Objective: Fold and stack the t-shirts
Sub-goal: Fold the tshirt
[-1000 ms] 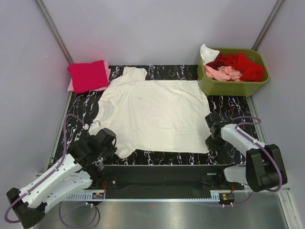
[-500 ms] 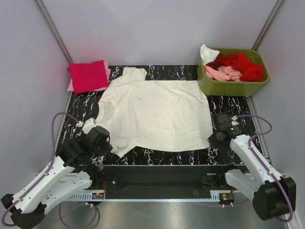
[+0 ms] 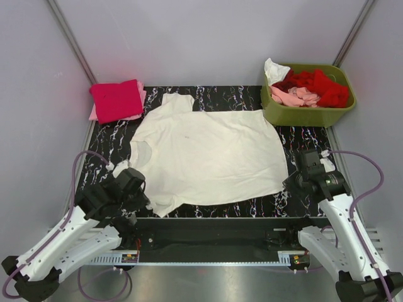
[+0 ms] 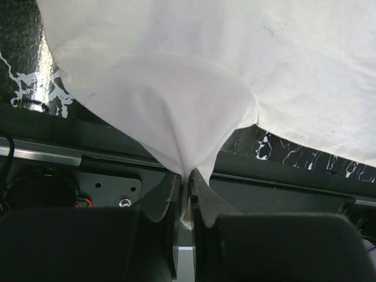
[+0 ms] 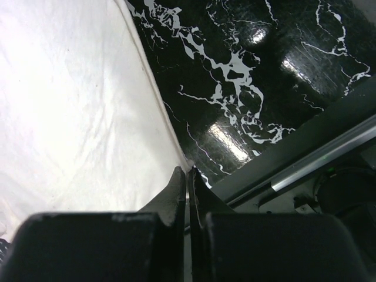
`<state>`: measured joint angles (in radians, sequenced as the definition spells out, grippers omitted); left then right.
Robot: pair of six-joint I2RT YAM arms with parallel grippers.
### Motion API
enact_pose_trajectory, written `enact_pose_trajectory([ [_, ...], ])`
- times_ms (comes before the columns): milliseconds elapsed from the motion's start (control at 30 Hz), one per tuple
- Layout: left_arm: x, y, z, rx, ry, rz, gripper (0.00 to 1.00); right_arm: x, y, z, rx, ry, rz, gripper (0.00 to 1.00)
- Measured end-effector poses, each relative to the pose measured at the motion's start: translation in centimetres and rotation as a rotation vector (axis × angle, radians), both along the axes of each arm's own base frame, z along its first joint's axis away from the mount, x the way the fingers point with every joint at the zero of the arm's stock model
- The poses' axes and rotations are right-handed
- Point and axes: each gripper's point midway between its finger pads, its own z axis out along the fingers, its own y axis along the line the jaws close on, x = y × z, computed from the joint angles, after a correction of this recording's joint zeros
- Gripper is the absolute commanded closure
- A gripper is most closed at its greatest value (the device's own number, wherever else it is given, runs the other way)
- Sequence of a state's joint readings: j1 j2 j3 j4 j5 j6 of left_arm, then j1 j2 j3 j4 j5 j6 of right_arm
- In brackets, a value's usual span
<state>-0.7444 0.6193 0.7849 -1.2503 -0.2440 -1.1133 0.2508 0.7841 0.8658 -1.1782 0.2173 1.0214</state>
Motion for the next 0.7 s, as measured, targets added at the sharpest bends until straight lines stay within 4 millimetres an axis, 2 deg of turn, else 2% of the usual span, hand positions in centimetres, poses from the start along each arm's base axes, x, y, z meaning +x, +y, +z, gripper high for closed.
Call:
enact_pose_trajectory([
  [133,-0.4,0.1,-0.5,0.045,0.039,-0.047,0.85,-0.6,-0.1,0.0,-0.001,0.008,0.001,1.00],
  [300,1.0,-0.9,-1.2,0.138,0.149,-0.125,0.87,0.6,0.4,-0.9,-0.011,0.076,0.025,1.00],
  [400,3.4,-1.4,-1.0,0.145,0.177,-0.146,0.88,2.6,0.7,-1.0,-0.017,0.088,0.037,1.00],
  [467,5.3,-1.1,-0.3,0.138,0.171,-0.138,0.90,4.3,0.7,-0.5,-0.018,0.083,0.042,1.00],
  [600,9.6,-0.3,1.6,0.149,0.158,-0.150,0.91,8.6,1.1,0.5,-0.017,0.052,0.064,1.00],
  [700,12.9,-0.4,2.5,0.165,0.154,-0.187,0.92,11.1,1.5,-0.1,-0.010,0.055,0.082,1.00],
])
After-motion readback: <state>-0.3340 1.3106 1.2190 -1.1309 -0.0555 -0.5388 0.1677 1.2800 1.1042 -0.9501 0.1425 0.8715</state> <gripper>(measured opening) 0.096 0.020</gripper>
